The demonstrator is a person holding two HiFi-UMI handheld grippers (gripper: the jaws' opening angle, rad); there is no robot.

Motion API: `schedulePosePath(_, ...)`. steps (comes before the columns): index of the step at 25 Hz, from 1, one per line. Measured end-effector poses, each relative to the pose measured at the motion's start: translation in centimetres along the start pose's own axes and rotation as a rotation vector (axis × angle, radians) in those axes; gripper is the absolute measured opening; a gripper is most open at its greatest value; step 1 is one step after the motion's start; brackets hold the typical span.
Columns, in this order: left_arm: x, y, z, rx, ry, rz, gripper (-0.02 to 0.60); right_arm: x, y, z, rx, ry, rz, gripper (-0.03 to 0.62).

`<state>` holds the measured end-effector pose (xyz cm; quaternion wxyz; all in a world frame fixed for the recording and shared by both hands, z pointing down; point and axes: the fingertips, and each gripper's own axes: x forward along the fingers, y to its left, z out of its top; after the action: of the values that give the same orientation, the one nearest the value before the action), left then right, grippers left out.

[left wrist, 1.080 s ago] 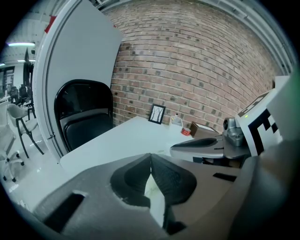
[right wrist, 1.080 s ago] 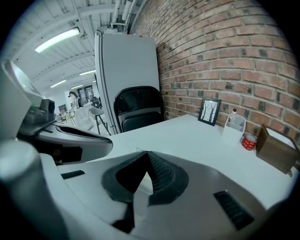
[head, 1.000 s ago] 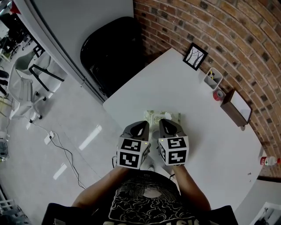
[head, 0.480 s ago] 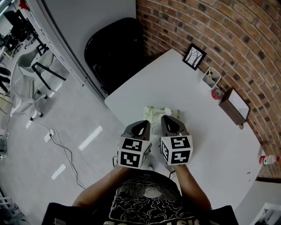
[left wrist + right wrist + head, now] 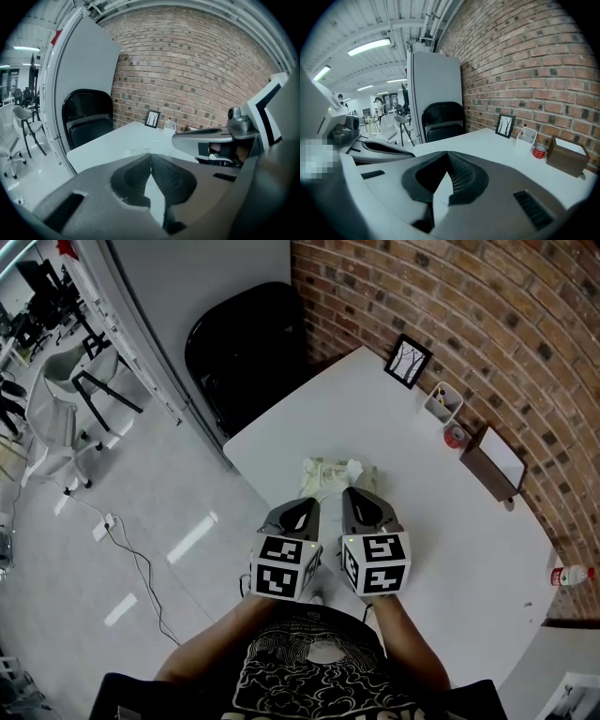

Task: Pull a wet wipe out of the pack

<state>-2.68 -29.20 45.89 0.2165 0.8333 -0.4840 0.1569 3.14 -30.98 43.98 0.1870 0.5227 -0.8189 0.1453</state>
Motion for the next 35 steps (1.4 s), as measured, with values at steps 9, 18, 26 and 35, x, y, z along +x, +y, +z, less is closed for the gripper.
schedulePosePath(9,-1.9,-1.5,-0.7,0.000,-0.024,0.030,0.012,-2.5,1.1,-0.6,-0.037,-0.015,0.015,0.017)
schedulePosePath(18,-4.1,-3.2,-0.9,0.012,-0.047,0.045,0.012,-5.7,2.1,-1.0,-0.041,-0.056,0.035,0.017)
schedulePosePath(26,-5.1,-5.1,-0.7,0.031,-0.069,0.041,0.012,-8.2,2.6,-2.1,-0.044,-0.065,0.046,0.015)
schedulePosePath(35,-5.4,-6.8,-0.9,0.052,-0.076,0.039,0.012,-10.0,2.8,-2.1,-0.044,-0.093,0.056,0.015)
